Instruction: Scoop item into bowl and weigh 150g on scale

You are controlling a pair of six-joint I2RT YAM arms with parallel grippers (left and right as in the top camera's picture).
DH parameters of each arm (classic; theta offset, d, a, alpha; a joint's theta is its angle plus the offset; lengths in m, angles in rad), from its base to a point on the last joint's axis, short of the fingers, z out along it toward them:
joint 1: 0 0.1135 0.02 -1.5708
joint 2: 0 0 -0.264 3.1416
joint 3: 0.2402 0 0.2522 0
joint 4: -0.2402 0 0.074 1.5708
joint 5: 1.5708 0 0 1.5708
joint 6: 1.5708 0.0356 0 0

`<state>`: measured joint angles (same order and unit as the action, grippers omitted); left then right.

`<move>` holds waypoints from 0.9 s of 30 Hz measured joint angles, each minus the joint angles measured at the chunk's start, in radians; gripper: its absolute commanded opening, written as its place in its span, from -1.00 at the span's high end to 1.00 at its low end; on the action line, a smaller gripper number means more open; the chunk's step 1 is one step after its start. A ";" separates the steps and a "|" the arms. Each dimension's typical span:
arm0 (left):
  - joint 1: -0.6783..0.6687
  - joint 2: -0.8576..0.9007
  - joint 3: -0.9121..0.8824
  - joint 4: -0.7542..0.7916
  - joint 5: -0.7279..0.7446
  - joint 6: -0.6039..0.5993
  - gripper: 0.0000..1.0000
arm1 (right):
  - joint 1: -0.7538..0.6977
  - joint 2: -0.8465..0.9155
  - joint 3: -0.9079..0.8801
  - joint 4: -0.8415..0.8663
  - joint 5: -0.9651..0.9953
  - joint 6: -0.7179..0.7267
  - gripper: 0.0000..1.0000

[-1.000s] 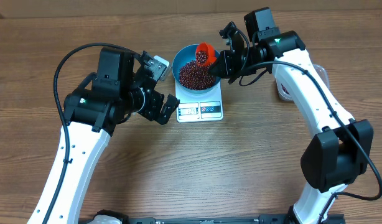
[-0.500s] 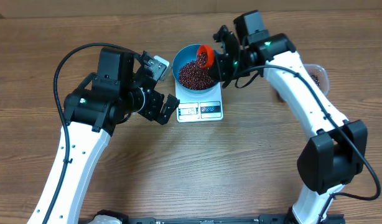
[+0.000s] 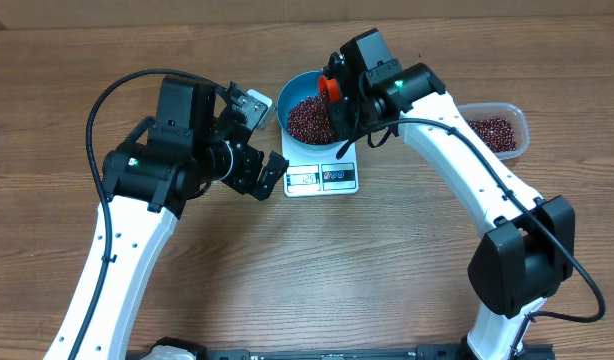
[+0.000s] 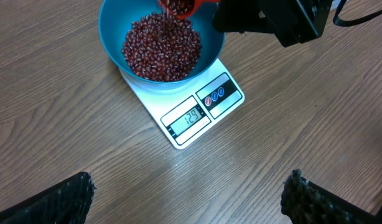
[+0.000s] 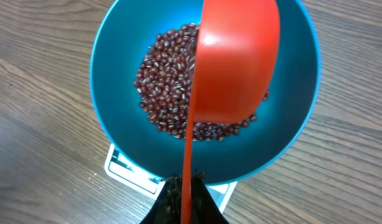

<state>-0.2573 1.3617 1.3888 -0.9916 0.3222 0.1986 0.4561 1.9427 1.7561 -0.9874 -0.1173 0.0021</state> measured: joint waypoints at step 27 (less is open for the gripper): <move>0.000 0.000 0.000 0.000 0.000 0.000 -0.99 | -0.219 0.000 0.000 -0.010 -0.450 0.023 0.93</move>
<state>-0.2573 1.3617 1.3888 -0.9920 0.3222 0.1986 0.2371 1.9427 1.7561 -0.9977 -0.5674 0.0254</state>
